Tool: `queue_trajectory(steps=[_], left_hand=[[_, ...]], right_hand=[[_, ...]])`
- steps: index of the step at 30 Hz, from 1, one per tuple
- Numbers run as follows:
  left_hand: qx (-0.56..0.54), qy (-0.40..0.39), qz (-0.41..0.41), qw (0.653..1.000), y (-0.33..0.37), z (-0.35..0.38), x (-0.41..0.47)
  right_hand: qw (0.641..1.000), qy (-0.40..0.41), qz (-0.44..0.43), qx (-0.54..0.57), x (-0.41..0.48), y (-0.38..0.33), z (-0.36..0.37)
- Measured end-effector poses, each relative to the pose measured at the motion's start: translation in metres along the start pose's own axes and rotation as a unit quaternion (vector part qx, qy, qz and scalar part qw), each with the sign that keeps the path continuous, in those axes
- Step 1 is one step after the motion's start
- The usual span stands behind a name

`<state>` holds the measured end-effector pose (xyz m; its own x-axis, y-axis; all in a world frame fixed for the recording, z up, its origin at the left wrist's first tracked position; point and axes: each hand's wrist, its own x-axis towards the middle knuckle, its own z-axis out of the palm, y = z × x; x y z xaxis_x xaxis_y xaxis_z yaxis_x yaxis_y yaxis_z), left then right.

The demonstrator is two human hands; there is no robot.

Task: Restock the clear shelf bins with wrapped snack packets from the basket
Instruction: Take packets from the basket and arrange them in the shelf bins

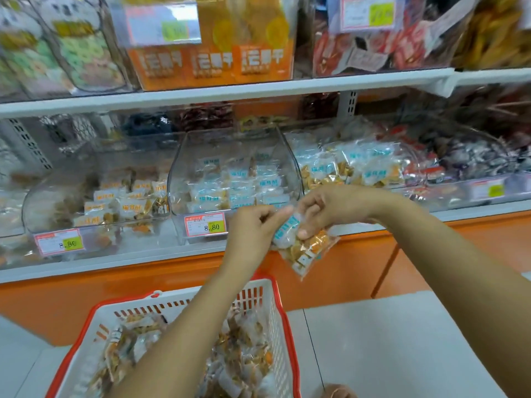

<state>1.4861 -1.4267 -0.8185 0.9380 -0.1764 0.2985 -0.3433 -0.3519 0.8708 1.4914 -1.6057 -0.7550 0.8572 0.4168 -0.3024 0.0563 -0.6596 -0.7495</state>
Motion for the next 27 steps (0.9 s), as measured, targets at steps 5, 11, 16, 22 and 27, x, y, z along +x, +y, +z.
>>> queue_trajectory(steps=[5, 11, 16, 22, 27], left_hand=[[0.008, 0.001, 0.062, 0.998, 0.044, 0.044, 0.055], [0.253, -0.139, 0.239, 0.927, 0.068, 0.116, 0.094], [0.431, -0.169, 0.311, 0.830, 0.051, 0.148, 0.120], [0.448, -0.157, 0.282, 0.833, 0.032, 0.139, 0.134], [0.441, -0.161, 0.278, 0.838, 0.033, 0.132, 0.137]], right_hand=[[0.979, 0.201, -0.001, 0.032, -0.053, 0.030, -0.072], [0.809, 0.570, 0.095, 0.109, -0.074, 0.107, -0.126], [0.820, 0.552, 0.123, 0.085, -0.035, 0.120, -0.119], [0.845, 0.492, 0.202, -0.051, -0.012, 0.119, -0.122], [0.849, 0.434, 0.271, -0.135, -0.017, 0.116, -0.122]])
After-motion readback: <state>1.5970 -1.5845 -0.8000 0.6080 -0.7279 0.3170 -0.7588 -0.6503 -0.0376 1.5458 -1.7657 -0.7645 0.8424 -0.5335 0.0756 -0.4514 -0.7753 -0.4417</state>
